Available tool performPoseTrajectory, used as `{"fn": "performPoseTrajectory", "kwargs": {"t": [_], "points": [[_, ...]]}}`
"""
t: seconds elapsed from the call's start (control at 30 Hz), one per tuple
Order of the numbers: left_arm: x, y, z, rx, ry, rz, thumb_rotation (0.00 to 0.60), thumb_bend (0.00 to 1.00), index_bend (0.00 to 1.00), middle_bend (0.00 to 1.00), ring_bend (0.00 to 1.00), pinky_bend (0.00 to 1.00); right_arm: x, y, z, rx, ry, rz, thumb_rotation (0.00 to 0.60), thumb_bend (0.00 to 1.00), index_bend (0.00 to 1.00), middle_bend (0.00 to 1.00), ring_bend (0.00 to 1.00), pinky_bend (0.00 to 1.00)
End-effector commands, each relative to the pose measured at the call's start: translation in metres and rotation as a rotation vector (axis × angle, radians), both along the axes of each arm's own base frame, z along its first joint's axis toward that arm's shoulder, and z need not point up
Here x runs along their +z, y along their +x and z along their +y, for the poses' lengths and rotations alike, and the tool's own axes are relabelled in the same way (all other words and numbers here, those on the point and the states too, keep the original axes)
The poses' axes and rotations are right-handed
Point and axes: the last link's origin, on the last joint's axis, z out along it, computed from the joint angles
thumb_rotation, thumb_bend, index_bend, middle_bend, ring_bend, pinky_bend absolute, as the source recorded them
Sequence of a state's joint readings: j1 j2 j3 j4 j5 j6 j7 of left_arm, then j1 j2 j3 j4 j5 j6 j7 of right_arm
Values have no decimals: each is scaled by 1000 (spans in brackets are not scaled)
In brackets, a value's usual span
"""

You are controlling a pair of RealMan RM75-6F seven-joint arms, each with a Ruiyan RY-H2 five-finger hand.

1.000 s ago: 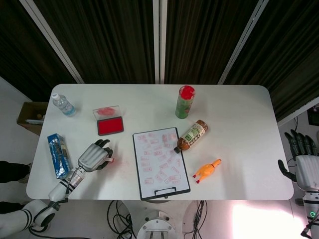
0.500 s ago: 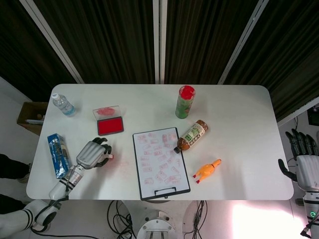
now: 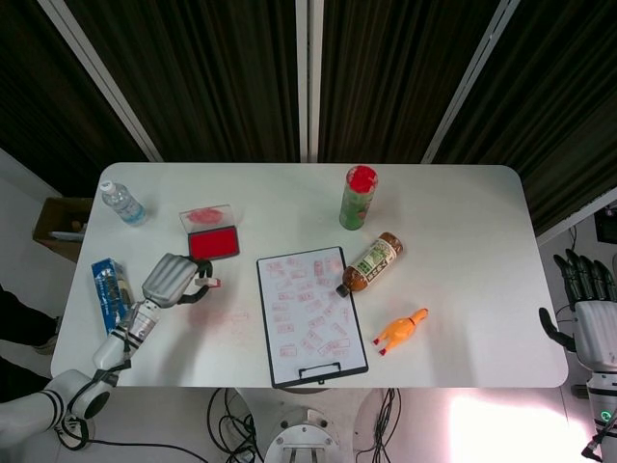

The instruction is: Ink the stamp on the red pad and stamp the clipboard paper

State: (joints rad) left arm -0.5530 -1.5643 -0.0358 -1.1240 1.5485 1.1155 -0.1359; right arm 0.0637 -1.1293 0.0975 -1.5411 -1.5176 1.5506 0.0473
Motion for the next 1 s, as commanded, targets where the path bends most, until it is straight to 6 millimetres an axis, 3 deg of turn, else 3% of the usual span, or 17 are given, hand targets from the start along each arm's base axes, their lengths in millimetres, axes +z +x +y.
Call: {"fn": "performPoseTrajectory", "kwargs": {"t": [0.03, 0.2, 0.4, 1.0], "points": [[1, 4, 20, 2, 18, -8, 600, 405, 631, 641, 610, 692, 1, 1, 0, -1, -2, 0, 600, 273, 0, 0, 0, 0], [2, 6, 56, 40, 40, 14, 600, 404, 650, 655, 654, 717, 2, 4, 0, -3, -7, 5, 600, 277, 0, 0, 0, 0], [-3, 7, 85, 126, 21, 35, 600, 404, 660, 663, 680, 732, 5, 4, 2, -11, -24, 3, 600, 285, 0, 0, 0, 0], [-24, 0, 103, 239, -7, 86, 600, 413, 685, 686, 701, 741, 7, -1, 4, -27, -28, 2, 600, 297, 0, 0, 0, 0]]}}
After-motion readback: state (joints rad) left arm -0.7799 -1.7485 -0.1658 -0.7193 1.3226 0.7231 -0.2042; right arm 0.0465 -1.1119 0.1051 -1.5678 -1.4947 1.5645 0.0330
